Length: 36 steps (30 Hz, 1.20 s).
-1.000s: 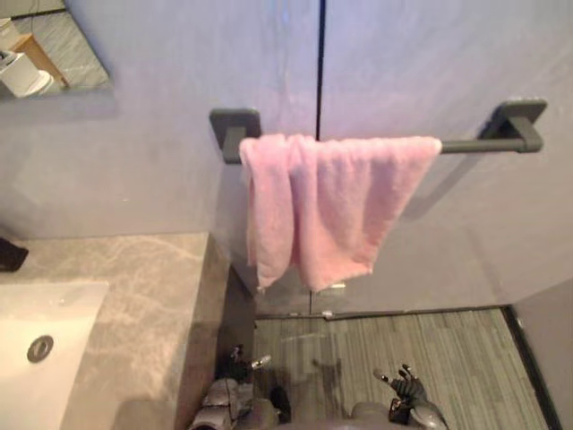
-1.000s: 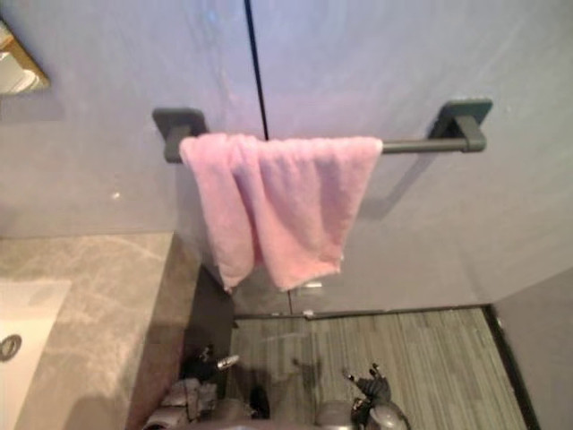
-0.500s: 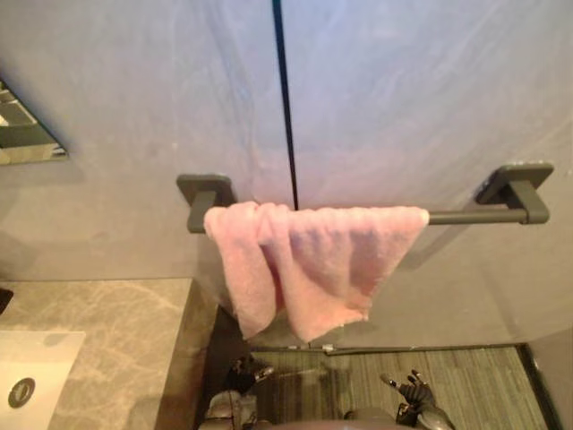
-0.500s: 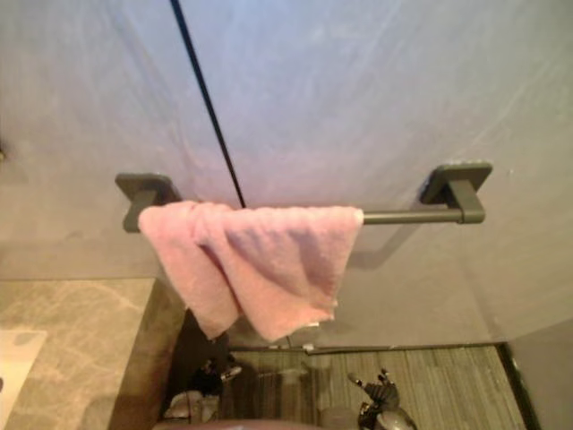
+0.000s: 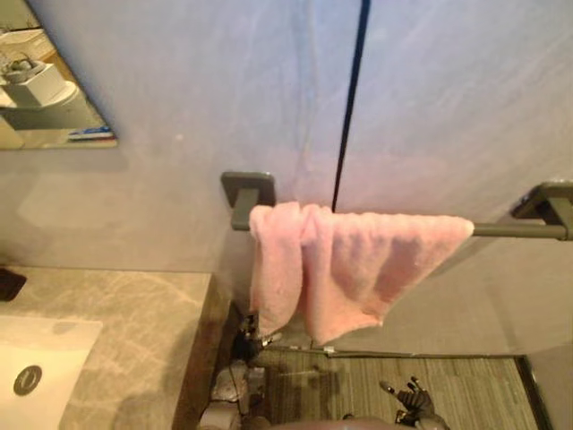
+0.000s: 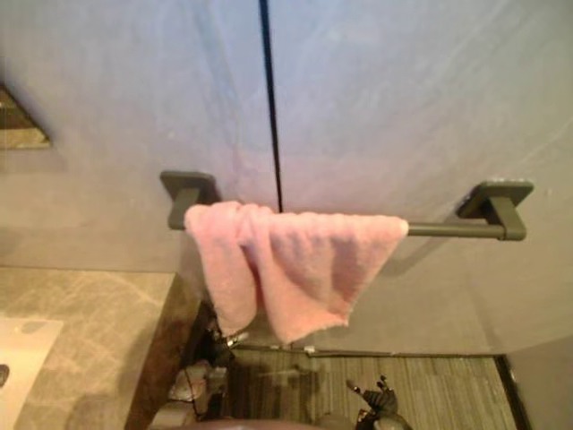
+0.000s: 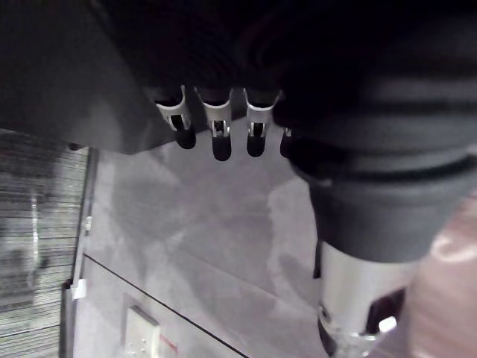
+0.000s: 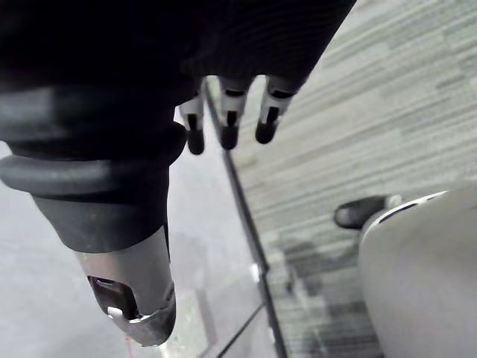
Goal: Organize washtable
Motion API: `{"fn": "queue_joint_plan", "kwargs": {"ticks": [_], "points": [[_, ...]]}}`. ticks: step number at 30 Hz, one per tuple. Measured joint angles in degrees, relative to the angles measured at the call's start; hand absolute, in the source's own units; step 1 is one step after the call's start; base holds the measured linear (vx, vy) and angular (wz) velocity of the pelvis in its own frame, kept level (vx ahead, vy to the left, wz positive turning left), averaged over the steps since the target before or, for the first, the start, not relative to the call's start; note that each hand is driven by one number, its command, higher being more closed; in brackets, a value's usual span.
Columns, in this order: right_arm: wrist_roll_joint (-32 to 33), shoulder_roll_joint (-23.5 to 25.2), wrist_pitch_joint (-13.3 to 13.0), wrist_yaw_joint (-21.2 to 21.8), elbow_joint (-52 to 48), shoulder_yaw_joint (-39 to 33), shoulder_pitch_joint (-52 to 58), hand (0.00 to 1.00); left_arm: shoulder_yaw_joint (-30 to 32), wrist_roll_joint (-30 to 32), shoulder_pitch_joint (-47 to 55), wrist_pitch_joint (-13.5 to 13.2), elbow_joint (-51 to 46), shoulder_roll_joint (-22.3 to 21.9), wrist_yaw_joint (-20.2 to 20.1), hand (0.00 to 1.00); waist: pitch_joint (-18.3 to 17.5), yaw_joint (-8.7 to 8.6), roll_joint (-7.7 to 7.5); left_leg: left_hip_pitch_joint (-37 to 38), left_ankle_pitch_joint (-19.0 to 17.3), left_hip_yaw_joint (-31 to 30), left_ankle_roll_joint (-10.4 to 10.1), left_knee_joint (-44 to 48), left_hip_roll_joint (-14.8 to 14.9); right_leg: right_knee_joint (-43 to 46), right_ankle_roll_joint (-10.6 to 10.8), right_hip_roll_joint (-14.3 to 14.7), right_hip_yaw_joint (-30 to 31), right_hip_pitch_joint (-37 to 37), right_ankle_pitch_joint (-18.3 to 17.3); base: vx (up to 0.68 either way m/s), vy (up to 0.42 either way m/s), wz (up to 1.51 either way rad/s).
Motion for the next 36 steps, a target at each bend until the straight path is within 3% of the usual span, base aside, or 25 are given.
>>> {"fn": "queue_joint_plan", "kwargs": {"ticks": [10, 17, 27, 36], "points": [[-1.8, 0.0, 0.0, -0.1, -1.6, 2.1, -0.1, 0.0, -1.2, 0.0, 3.2, -0.3, -8.6, -0.1, -0.1, 0.0, 0.8, 1.08, 1.16, 0.0, 0.2, -2.8, 0.3, -2.8, 0.9, -0.3, -0.3, 1.3, -2.5, 0.5, 1.5, -0.09, -0.021, 0.16], [-2.1, 0.5, 0.1, -1.1, -2.3, 2.4, -0.4, 0.0, -1.8, 0.0, 7.5, -0.6, -15.1, -0.2, 0.0, 0.0, 1.7, 1.4, 1.67, 0.8, 1.3, -2.7, 0.3, -6.3, 1.7, -2.6, -0.8, 2.6, -2.5, 0.9, 4.5, -0.16, -0.016, 0.02], [-2.2, 0.5, -0.9, -1.2, -4.2, 3.4, 1.3, 0.0, -2.2, 0.0, 10.0, -3.7, -26.5, -0.9, 0.5, 0.0, 1.3, 1.48, 1.93, 1.5, 2.7, -3.1, -1.1, -7.8, 3.1, -2.4, -1.1, 3.7, -3.1, 1.0, 4.2, -0.04, -0.027, 0.02], [-2.2, 0.2, -1.0, -1.1, -4.1, 4.6, 1.5, 0.0, -2.2, 2.6, 7.1, -4.8, -28.3, -0.6, 4.1, 0.0, 0.7, 1.39, 1.79, 2.7, 3.0, -3.8, -1.6, -9.0, 3.9, -2.2, -2.4, 4.9, -4.0, 1.8, 3.2, 0.05, -0.022, 0.04]]}}
